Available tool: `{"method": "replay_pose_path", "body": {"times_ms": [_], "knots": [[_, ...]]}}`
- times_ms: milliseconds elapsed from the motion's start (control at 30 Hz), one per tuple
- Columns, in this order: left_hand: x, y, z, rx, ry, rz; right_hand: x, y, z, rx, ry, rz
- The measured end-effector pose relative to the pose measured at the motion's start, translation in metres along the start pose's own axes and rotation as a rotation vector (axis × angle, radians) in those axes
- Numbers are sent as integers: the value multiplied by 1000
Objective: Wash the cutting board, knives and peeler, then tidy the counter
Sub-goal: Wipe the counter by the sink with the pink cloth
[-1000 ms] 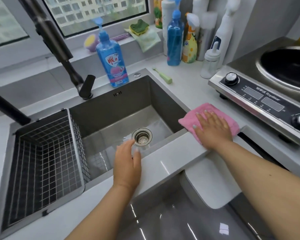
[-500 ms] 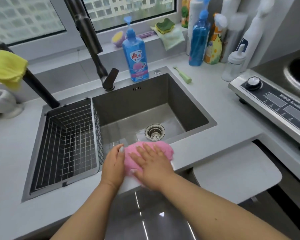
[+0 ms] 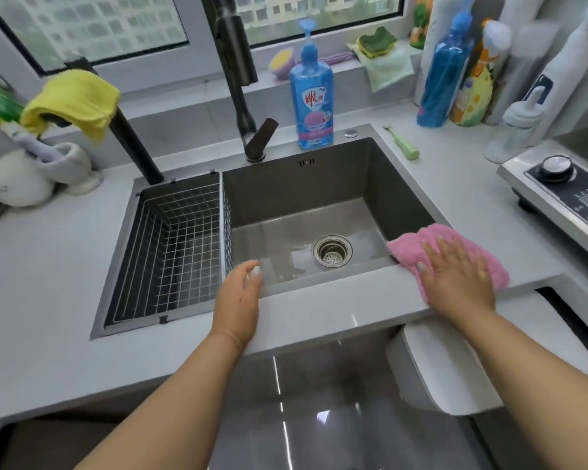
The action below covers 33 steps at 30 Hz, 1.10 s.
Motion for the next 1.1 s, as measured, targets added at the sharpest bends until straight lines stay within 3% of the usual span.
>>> {"method": "replay_pose_path", "body": {"times_ms": [133,300,500,667,767,867,900,1000,1100], "knots": [[17,-50,10,-94,62,-143,23,0,12,-36,48,-41],[63,-105,14,-150,-10,-255,94,10,37,-72,-77,-129],[118,-125,20,-6,-126,-286,208,34,76,-24,-209,-201],[126,-128,22,152,-219,-135,268,45,113,-8,-117,-154],[132,-146,23,129,-298,84,299,52,136,-34,-102,-133],[142,-183,23,9,-284,86,332,56,158,-107,-160,-182],[149,-193,24,5,-277,44,343,62,166,-62,-180,-197],[178,-203,27,91,-313,-3,385,77,191,23,-262,-221],[187,-202,24,190,-343,111,435,87,213,86,-386,-240]]}}
Point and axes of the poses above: each hand's wrist, its own z-axis away from the middle knuckle, its own y-axis out of the palm, x = y × z, the point moved 9 cm from there along -z, towards the middle knuckle
